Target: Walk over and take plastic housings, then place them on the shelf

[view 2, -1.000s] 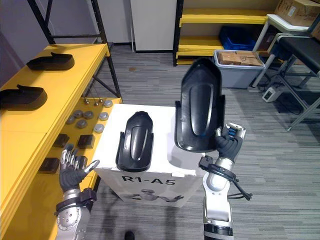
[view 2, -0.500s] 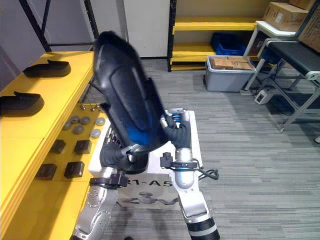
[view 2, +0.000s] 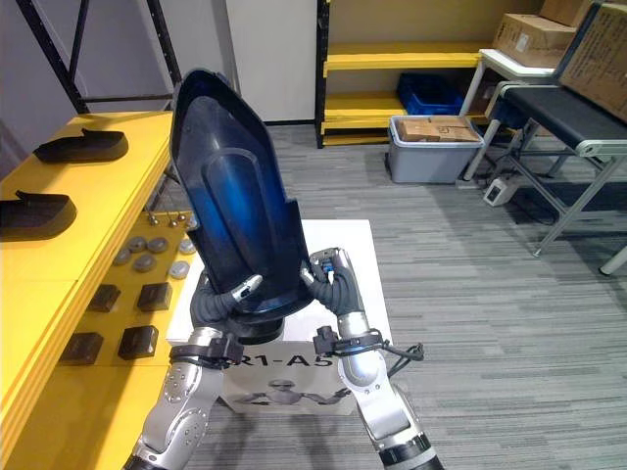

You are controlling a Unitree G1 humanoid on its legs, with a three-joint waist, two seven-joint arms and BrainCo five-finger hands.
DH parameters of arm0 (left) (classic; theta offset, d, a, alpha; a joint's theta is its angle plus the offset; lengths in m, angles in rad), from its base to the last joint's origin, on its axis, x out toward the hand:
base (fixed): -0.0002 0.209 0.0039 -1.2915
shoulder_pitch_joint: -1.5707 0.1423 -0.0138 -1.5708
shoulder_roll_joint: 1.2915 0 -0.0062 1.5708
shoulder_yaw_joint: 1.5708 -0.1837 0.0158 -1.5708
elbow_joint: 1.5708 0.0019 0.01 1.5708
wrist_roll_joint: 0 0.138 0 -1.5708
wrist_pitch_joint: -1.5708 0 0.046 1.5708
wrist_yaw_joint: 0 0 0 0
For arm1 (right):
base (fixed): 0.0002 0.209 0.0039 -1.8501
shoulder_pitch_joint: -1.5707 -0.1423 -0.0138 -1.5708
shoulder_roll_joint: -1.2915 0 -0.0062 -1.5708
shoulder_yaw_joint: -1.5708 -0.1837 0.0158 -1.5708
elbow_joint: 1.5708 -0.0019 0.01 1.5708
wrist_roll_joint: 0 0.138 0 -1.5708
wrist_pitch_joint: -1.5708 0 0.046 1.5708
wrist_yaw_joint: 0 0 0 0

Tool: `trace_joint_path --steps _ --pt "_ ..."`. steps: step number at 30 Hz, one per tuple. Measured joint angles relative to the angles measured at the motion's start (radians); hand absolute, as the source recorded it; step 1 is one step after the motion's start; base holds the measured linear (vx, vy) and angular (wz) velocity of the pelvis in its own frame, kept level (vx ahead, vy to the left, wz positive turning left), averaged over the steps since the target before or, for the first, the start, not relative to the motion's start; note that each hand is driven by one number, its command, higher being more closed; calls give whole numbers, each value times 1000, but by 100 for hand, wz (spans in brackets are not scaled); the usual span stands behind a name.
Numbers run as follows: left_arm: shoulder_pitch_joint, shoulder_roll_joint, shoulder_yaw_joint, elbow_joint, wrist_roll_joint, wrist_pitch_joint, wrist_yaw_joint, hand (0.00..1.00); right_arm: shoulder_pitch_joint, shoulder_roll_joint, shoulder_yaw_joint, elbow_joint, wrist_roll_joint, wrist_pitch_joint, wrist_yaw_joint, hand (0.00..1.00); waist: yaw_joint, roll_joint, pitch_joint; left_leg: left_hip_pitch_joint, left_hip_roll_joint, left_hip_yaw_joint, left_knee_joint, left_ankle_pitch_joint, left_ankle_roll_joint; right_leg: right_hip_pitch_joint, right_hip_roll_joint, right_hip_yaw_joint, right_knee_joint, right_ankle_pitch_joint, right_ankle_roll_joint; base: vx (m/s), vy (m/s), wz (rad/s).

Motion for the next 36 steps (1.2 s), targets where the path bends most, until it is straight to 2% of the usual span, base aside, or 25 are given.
trace_joint_path --steps 8,10,14,19,21,23,26,30,34,36 --pt "0 6 19 1 48 9 7 100 30 -2 6 -2 14 0 23 0 -5 -10 -9 0 0 0 0 0 0 -1 0 1 0 2 0 0 0 0" --pt "0 4 19 1 48 9 2 100 30 -2 -1 -8 49 0 43 0 -5 -15 -14 0 0 1 0 0 0 -1 0 2 0 2 0 0 0 0" --pt "0 -23 28 1 67 10 -12 100 28 3 -25 -110 215 -1 96 0 -4 -16 -14 0 0 3 0 0 0 -2 0 5 0 2 0 0 0 0" --pt "1 -51 31 1 98 14 -23 100 6 39 -86 -255 440 -51 157 0 -5 -16 -14 0 1 7 0 0 0 -6 1 9 1 2 0 0 0 0" --pt "4 -65 46 2 98 18 -23 100 -9 70 -156 -294 537 -76 165 0 -6 -16 -14 1 1 8 0 0 0 -6 1 10 1 2 0 0 0 0" --pt "11 -74 69 2 98 18 -23 100 -11 86 -208 -319 577 -92 164 0 -8 -16 -14 1 1 9 0 0 0 -7 1 10 1 2 0 0 0 0" --pt "39 -80 135 1 98 17 -21 100 -5 91 -351 -342 573 -103 140 0 -15 -16 -14 1 2 9 0 0 0 -7 1 11 1 2 0 0 0 0" --pt "93 -94 213 -18 98 17 -19 100 78 91 -595 -322 494 -106 70 0 -21 -16 -14 -1 2 9 0 -1 -1 -8 1 10 0 2 1 0 0 0" --pt "141 -108 253 -72 99 15 -20 100 180 92 -732 -134 400 -97 13 0 -31 -15 -14 -12 2 9 0 -1 -1 -18 1 10 0 2 1 0 0 0" --pt "172 -110 265 -110 100 13 -30 100 242 98 -785 43 376 -61 5 0 -32 -14 -14 -12 2 9 0 -2 -2 -18 1 10 0 2 1 0 0 0"
